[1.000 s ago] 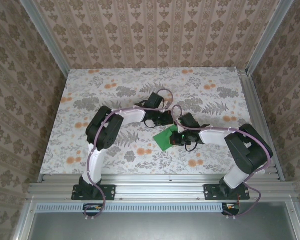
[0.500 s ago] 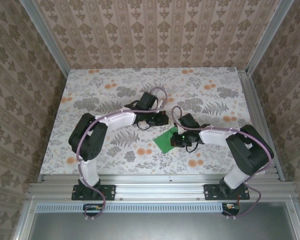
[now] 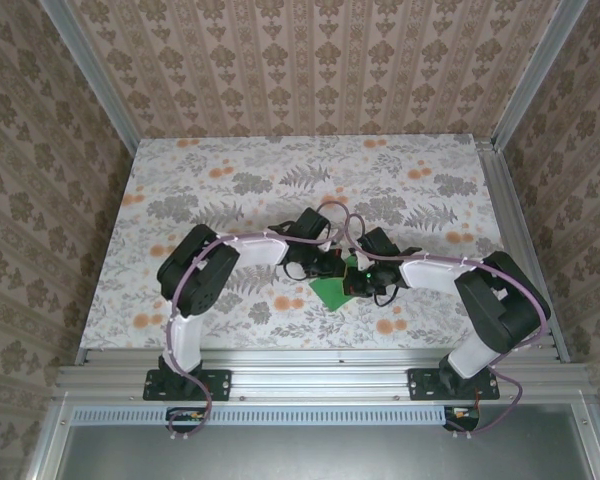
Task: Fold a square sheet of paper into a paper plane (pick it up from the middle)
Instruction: Fold the triangle a second time at the center of the table.
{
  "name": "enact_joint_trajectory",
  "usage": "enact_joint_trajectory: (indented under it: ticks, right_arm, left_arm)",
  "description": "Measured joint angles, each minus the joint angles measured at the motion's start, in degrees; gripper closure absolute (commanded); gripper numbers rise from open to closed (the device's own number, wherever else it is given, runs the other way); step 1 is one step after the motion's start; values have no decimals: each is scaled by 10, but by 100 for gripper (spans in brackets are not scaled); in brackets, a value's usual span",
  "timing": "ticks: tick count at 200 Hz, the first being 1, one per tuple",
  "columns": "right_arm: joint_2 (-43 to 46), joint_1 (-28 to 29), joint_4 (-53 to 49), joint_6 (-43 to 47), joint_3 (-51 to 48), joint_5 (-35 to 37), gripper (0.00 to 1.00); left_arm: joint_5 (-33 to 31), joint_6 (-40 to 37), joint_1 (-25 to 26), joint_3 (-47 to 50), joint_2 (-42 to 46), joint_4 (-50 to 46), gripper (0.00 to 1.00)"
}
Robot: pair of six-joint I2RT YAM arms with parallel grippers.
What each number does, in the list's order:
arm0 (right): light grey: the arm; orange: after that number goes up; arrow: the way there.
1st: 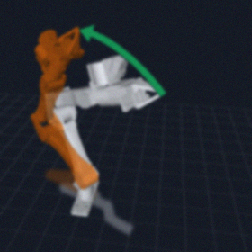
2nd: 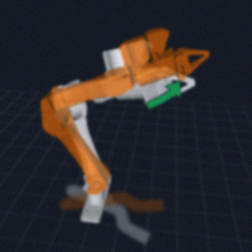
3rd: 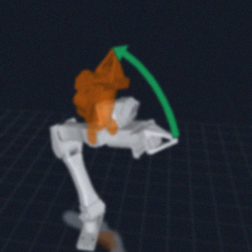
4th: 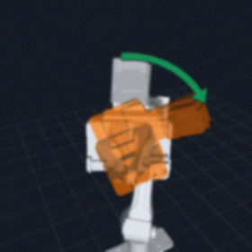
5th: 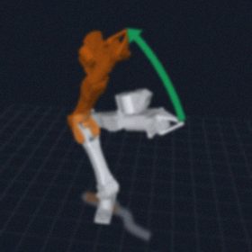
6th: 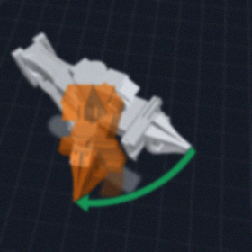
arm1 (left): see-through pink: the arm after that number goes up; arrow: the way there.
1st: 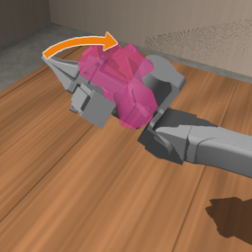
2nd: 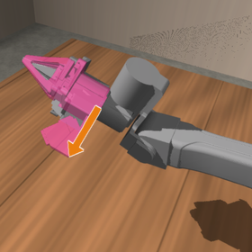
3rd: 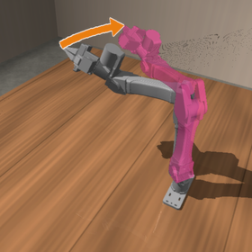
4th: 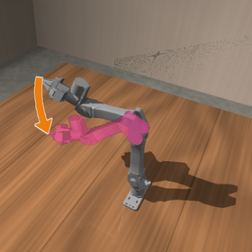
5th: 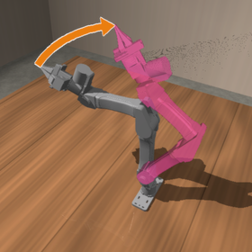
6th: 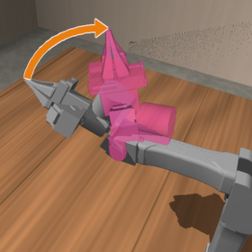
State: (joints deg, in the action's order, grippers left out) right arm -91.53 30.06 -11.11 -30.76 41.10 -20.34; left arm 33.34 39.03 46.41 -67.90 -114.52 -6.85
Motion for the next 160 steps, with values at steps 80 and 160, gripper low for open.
enact_joint_trajectory:
  ticks: [80,160]
  right_arm:
    - [1,0,-4,2,0,0,100]
    - [2,3,-4,6,0,5,100]
  left_arm:
    - [14,0,-7,-32,-40,13,95]
    - [19,-5,-32,-94,-77,-12,95]
